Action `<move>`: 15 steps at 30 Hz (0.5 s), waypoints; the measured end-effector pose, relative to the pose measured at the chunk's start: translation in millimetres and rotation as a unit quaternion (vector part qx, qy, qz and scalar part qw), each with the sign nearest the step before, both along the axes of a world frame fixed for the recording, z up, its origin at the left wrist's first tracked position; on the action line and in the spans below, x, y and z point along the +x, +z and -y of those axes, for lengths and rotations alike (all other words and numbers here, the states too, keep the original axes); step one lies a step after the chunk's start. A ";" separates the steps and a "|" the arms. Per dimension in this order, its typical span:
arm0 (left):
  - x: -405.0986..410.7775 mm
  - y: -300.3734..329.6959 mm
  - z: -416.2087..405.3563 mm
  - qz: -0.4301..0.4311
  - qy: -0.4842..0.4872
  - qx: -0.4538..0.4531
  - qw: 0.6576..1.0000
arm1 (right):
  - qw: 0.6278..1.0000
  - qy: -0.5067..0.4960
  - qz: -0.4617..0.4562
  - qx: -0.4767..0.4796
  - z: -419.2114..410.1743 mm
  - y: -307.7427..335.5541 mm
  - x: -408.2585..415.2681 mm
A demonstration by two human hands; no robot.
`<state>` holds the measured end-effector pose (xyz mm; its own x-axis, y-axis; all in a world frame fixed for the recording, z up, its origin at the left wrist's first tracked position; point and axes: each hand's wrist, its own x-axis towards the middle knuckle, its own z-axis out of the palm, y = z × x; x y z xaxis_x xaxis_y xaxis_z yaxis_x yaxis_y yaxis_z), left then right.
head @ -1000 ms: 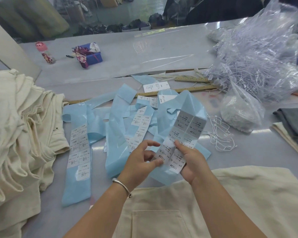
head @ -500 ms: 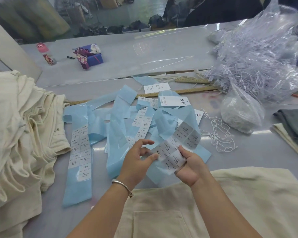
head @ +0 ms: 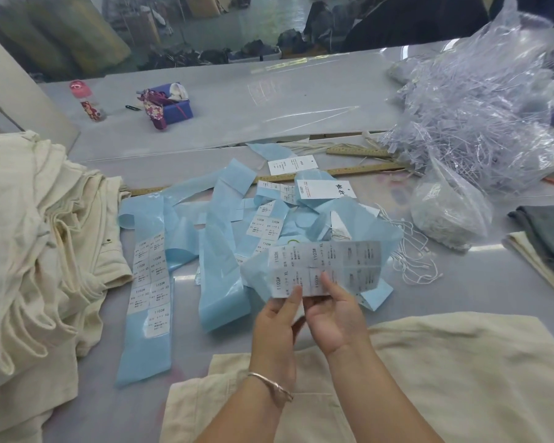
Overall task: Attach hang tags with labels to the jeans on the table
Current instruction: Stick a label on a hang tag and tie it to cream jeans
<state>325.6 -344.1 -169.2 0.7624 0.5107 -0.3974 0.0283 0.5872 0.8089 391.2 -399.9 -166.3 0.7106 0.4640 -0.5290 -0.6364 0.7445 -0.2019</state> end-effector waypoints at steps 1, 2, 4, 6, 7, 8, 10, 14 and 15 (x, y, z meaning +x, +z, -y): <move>3.4 3.4 -4.1 0.030 0.035 -0.036 0.998 | 1.000 0.005 -0.016 -0.022 0.5 -1.0 -2.5; 6.7 6.6 -9.9 0.049 0.055 -0.058 0.996 | 0.997 0.026 -0.033 -0.058 2.0 -1.9 -4.5; 13.3 15.7 -23.5 0.061 0.069 -0.061 0.994 | 0.980 0.113 -0.053 -0.154 8.5 -4.3 -5.9; 18.1 22.6 -35.6 0.052 0.085 0.022 0.995 | 0.942 0.245 -0.014 -0.228 19.7 -3.0 -4.3; 19.4 25.6 -40.6 0.043 0.095 0.102 0.989 | 0.923 0.306 0.013 -0.233 25.5 0.9 -4.0; 21.0 27.4 -45.4 0.041 0.103 0.187 0.976 | 0.910 0.351 0.039 -0.218 30.3 6.2 -4.1; 25.2 35.8 -51.9 0.063 0.103 0.296 0.948 | 0.904 0.372 0.096 -0.188 35.9 24.1 -6.4; 31.9 60.3 -61.0 0.096 0.056 0.401 0.909 | 0.888 0.102 0.346 -0.287 37.7 57.0 -6.2; 32.5 66.7 -61.5 0.101 0.037 0.402 0.909 | 0.814 0.025 0.445 -0.372 38.5 63.3 -3.1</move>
